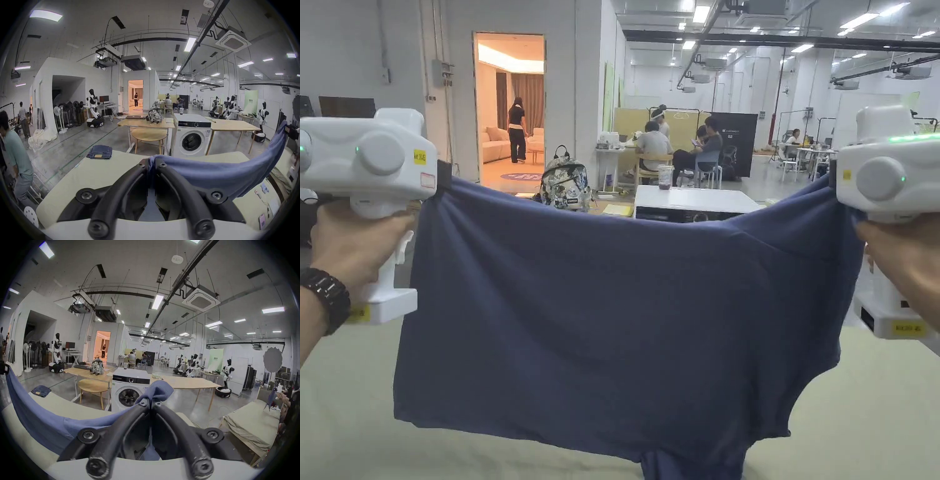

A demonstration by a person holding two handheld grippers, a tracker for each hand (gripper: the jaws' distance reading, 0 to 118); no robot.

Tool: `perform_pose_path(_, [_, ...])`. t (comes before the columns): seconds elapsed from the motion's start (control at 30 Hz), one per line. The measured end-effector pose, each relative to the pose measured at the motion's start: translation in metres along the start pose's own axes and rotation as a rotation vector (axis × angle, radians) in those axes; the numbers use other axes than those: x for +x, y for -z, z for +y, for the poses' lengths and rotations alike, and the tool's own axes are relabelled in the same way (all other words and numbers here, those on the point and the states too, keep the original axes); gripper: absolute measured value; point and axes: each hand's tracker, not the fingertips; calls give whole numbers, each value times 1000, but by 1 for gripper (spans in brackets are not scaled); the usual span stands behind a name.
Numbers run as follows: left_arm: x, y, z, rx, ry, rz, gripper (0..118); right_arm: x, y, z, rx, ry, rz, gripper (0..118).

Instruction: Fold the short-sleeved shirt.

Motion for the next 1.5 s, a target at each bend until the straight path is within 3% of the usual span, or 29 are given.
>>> perform_pose_path(0.73, [-26, -147, -161, -56, -9, -115, 1, 23, -198, -138, -126, -11, 38, 0])
perform_pose_path(1.5, [-12, -137, -421, -558, -128, -175, 1, -11, -218, -378, -650, -65, 182, 0])
